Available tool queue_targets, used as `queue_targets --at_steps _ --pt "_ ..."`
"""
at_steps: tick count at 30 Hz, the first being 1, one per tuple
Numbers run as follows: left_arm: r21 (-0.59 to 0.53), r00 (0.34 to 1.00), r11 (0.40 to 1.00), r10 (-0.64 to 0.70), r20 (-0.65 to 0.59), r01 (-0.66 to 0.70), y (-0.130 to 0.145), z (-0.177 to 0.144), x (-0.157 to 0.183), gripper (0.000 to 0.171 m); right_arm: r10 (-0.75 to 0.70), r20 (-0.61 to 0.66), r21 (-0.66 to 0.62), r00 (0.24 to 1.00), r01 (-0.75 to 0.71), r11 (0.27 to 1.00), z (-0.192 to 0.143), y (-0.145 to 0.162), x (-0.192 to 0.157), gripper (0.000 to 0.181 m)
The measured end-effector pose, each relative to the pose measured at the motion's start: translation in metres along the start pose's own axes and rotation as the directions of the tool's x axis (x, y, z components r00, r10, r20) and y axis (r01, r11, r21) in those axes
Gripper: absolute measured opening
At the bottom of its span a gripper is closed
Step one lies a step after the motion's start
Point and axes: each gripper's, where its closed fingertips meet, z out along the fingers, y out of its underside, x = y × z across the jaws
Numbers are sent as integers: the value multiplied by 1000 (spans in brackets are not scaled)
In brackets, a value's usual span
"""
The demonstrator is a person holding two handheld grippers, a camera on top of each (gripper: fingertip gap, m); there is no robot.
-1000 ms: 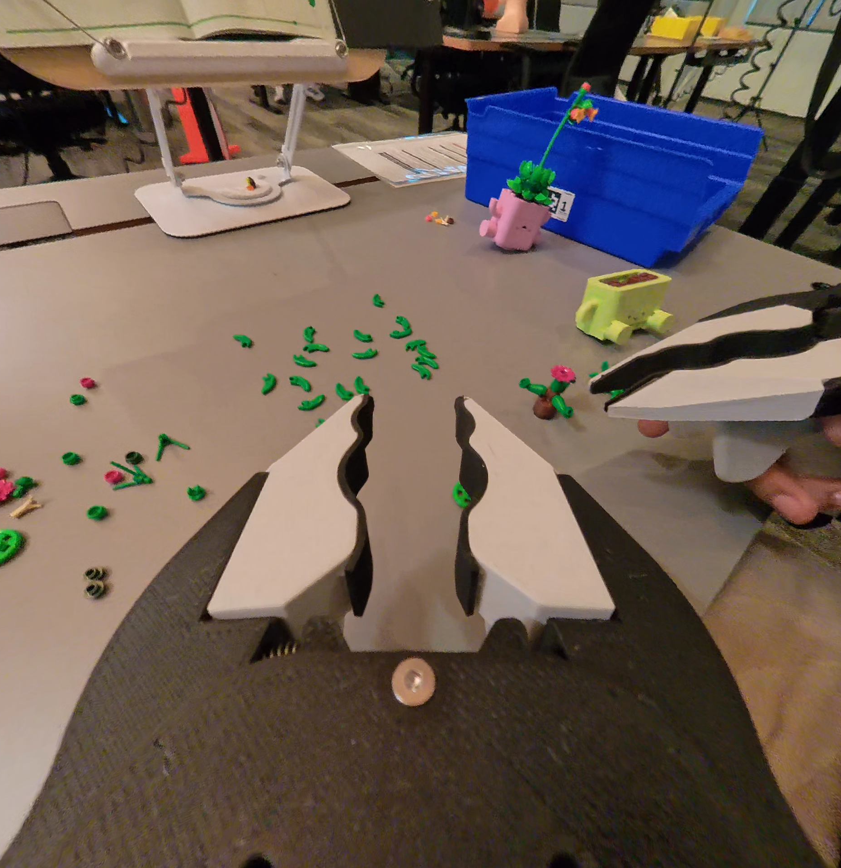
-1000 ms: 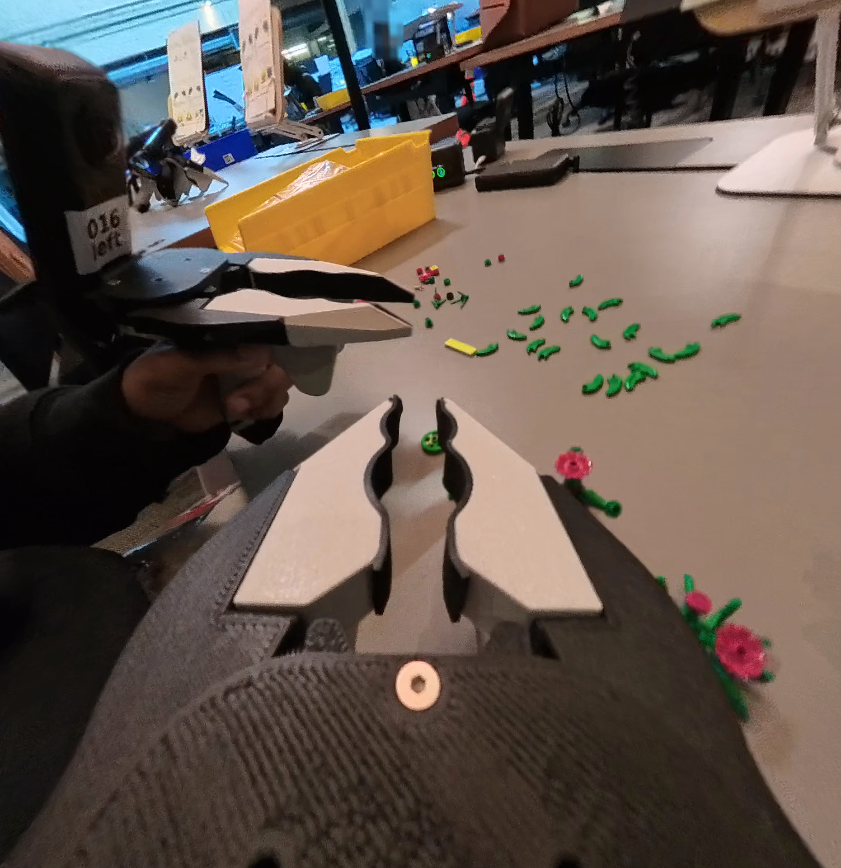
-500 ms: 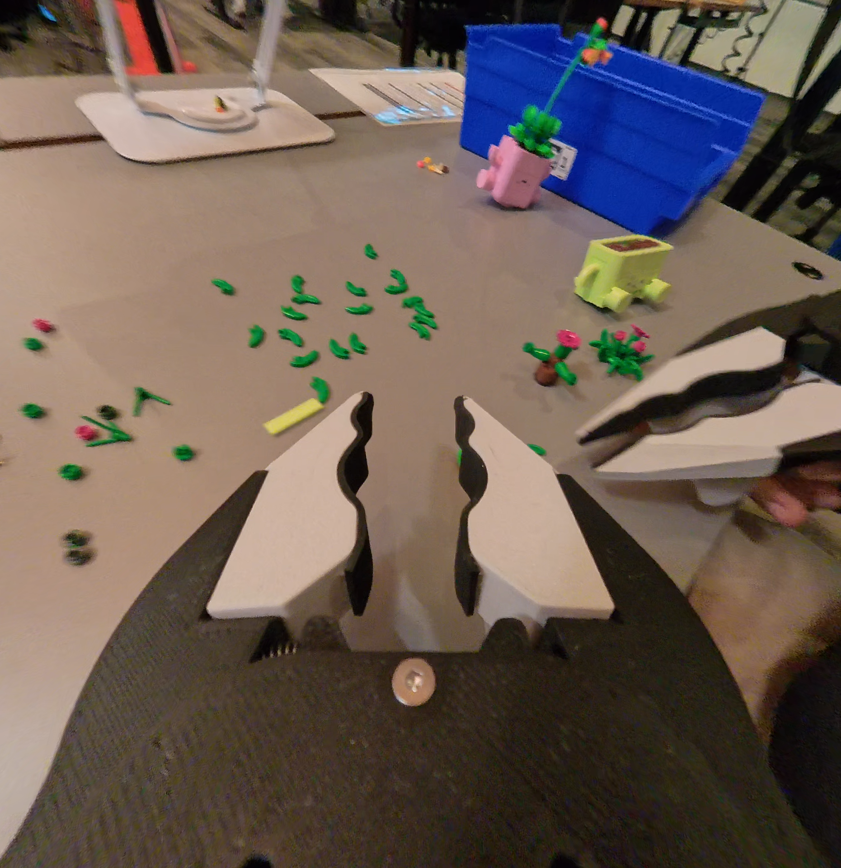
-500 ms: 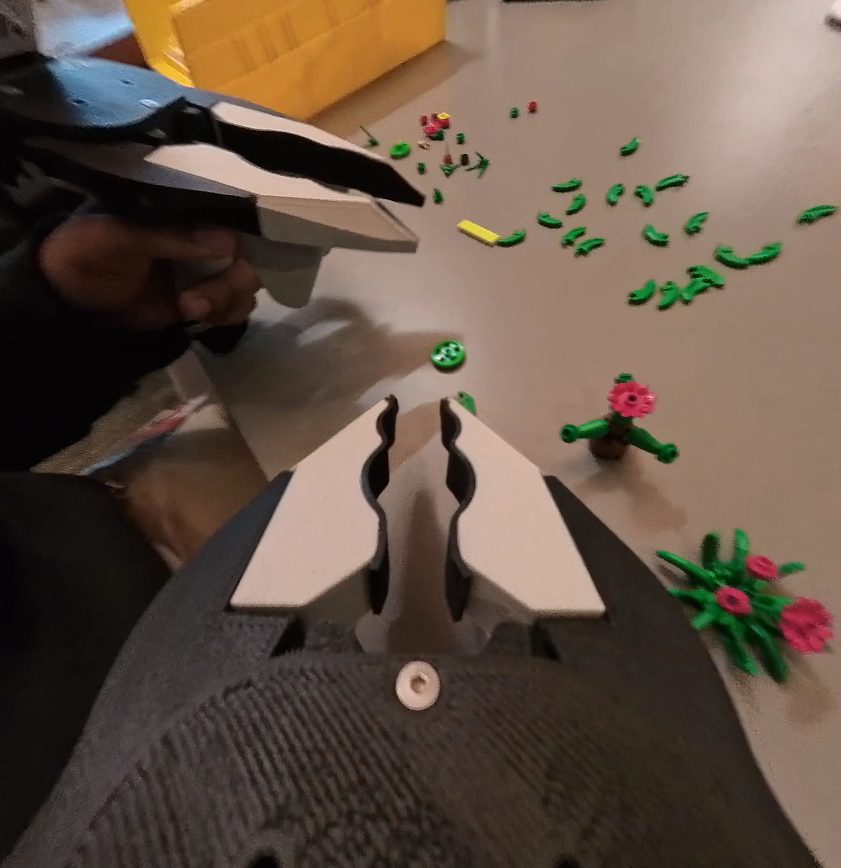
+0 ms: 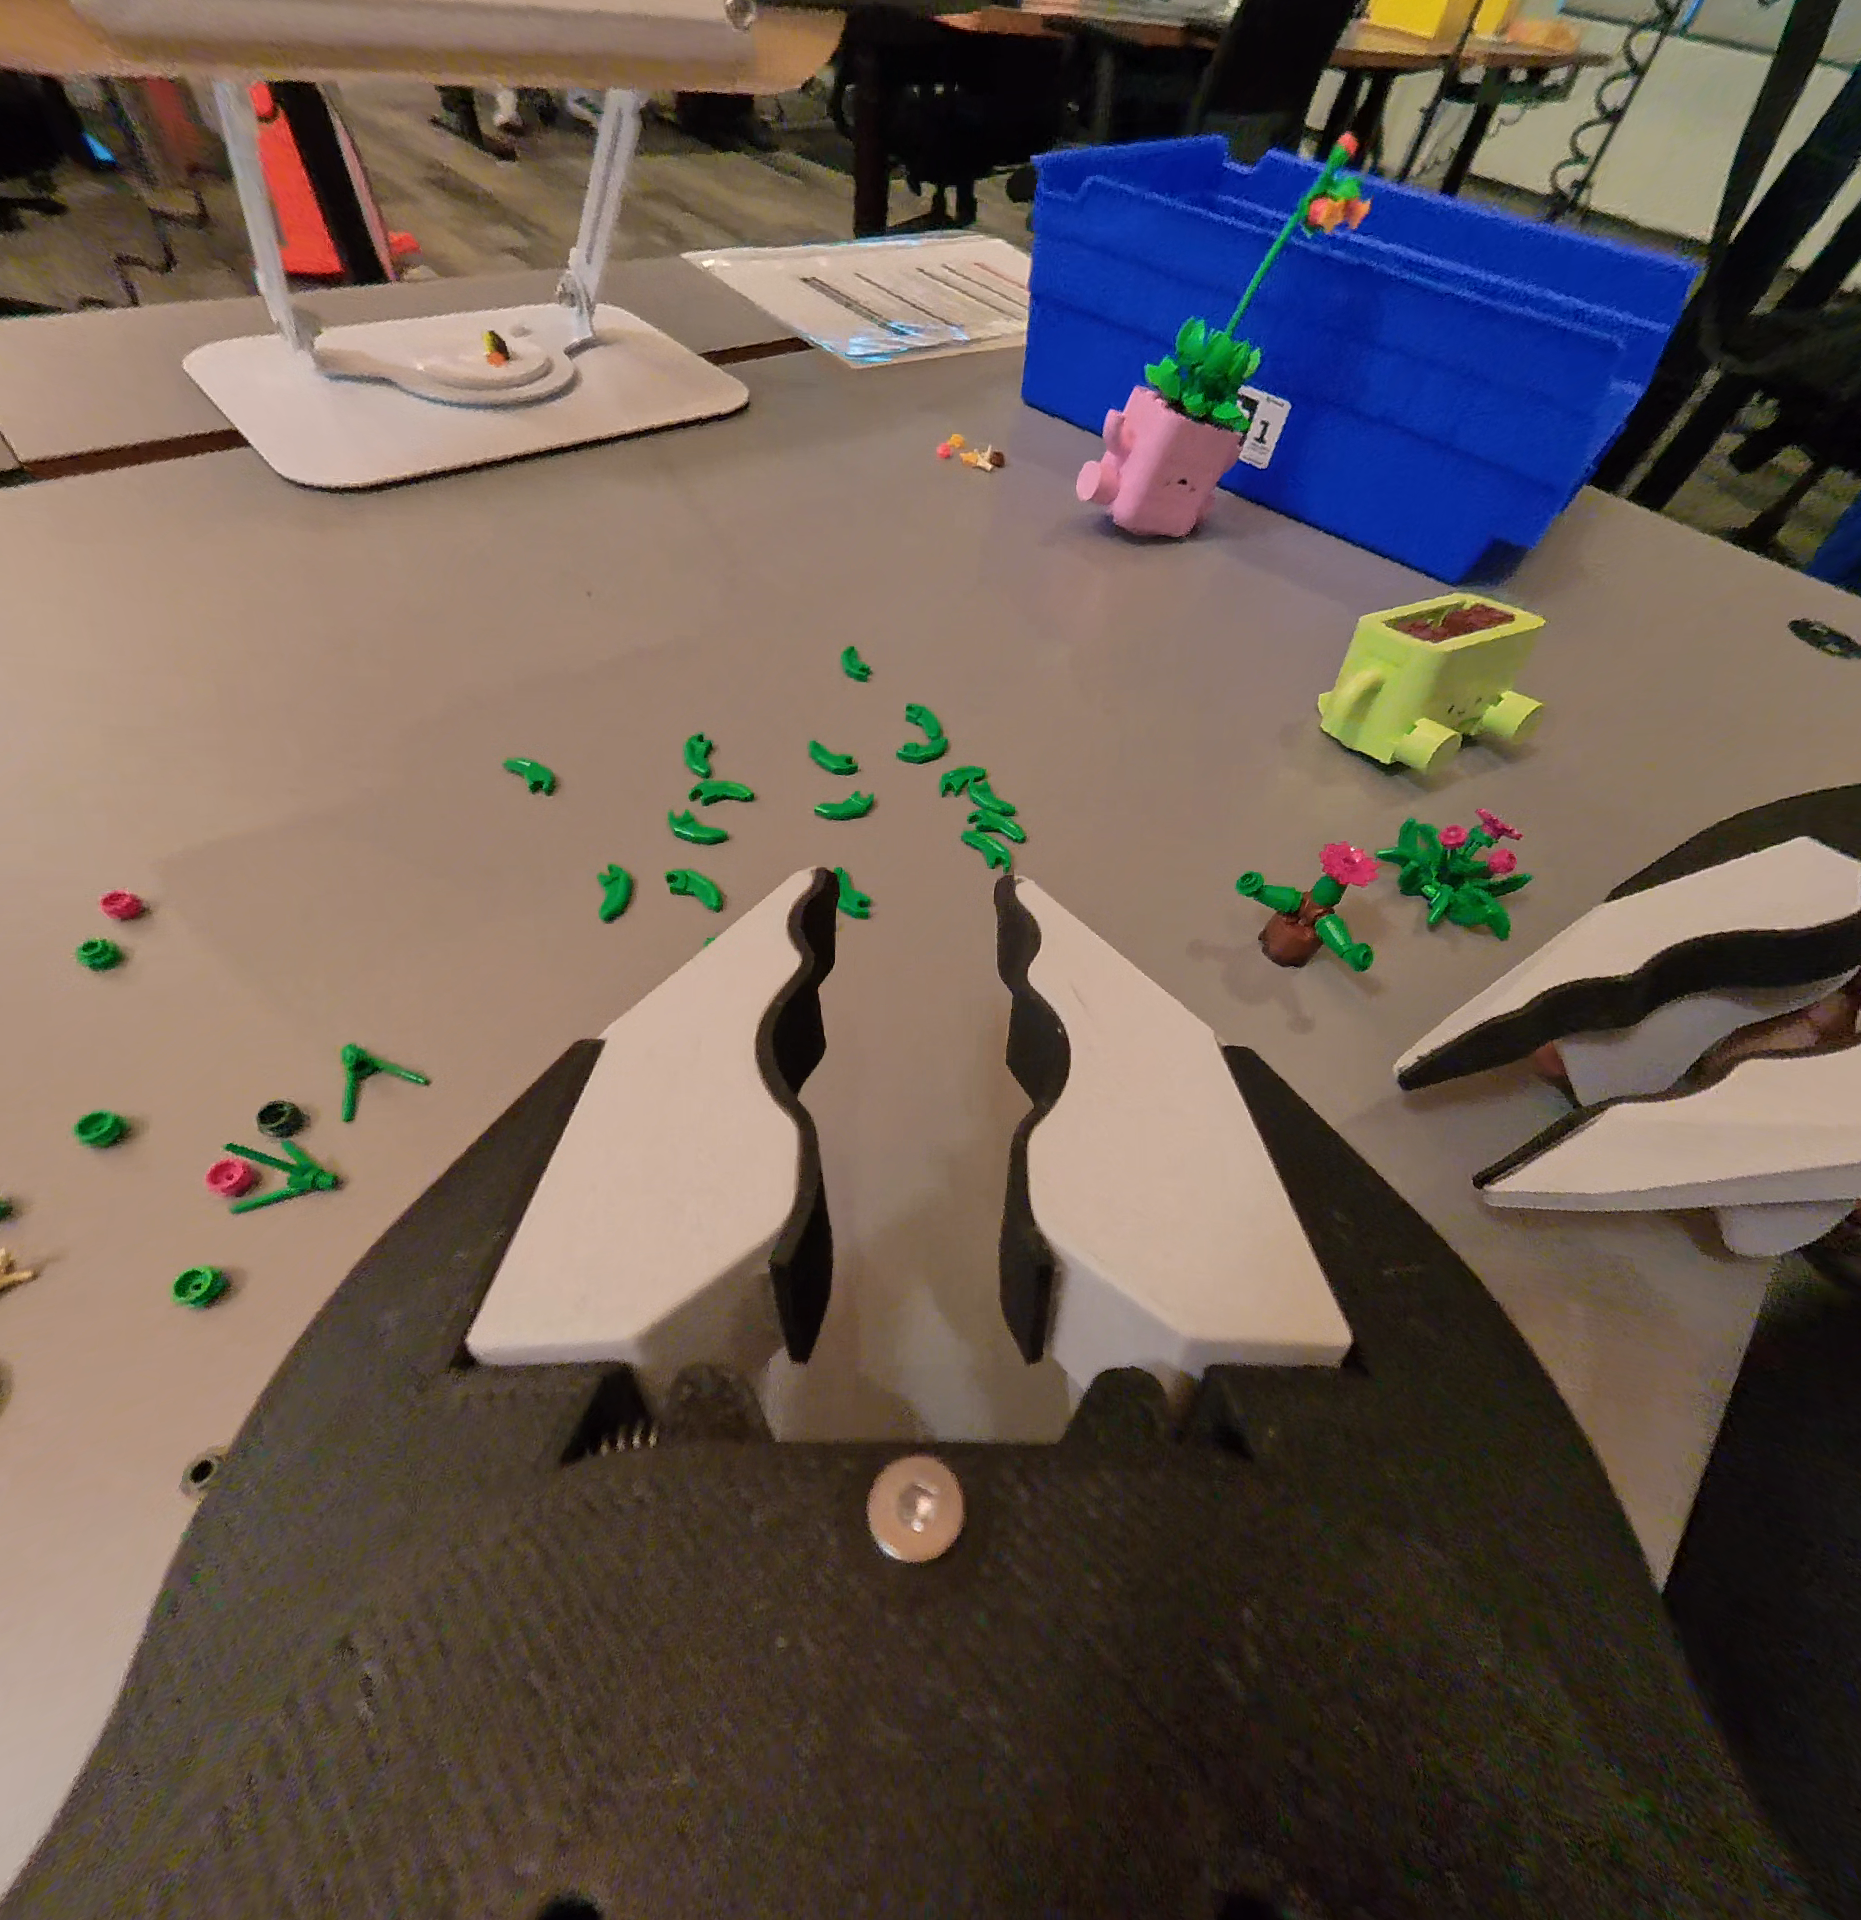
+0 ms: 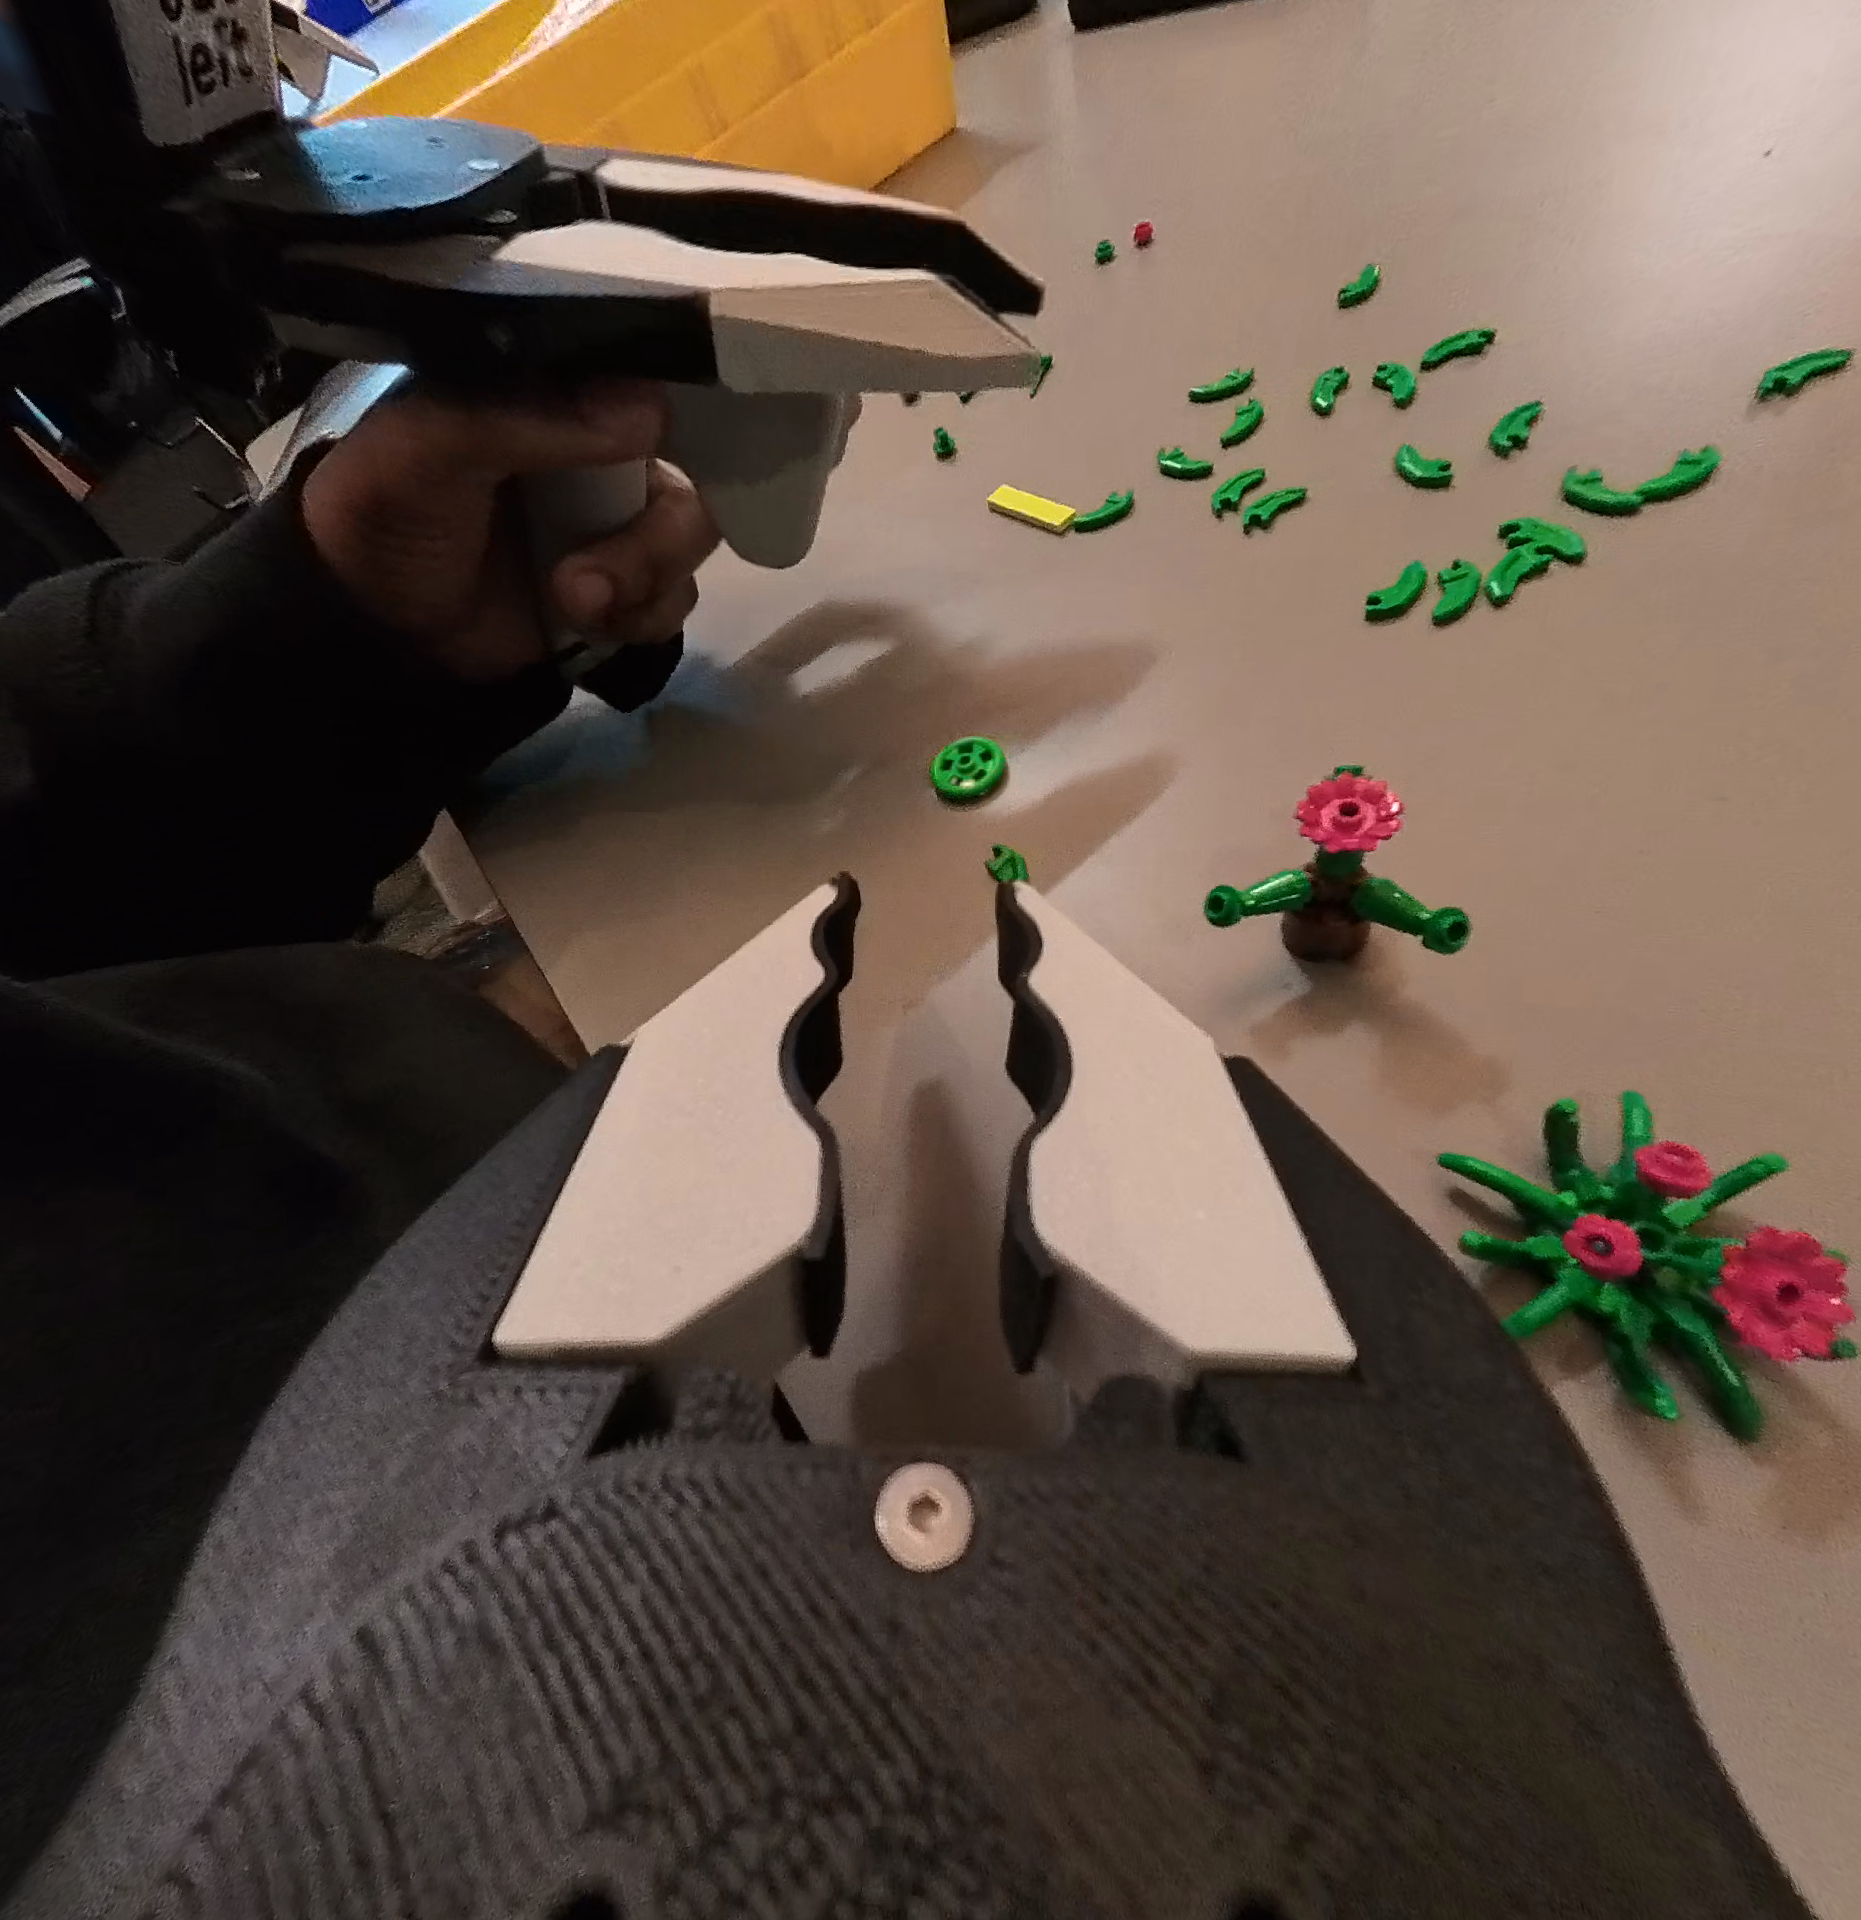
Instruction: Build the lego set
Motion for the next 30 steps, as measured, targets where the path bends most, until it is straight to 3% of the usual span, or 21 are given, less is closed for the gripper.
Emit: queue_targets --at_steps 5,12,22,30 --pt "38 1000 999 4 -12 -3 -4 -14 16 27 -17 -19 14 1000 18 1000 -1 -1 1 29" --pt "52 998 997 -49 -51 51 10 -35 37 24 -29 -47 -16 998 29 999 1 1 3 33" --pt "-66 991 997 -53 -120 45 25 -25 49 27 -70 -137 -180 988 44 983 22 13 7 34" --pt "-184 939 971 -201 -280 153 37 -19 68 31 -139 -214 -208 967 94 974 24 14 13 26"
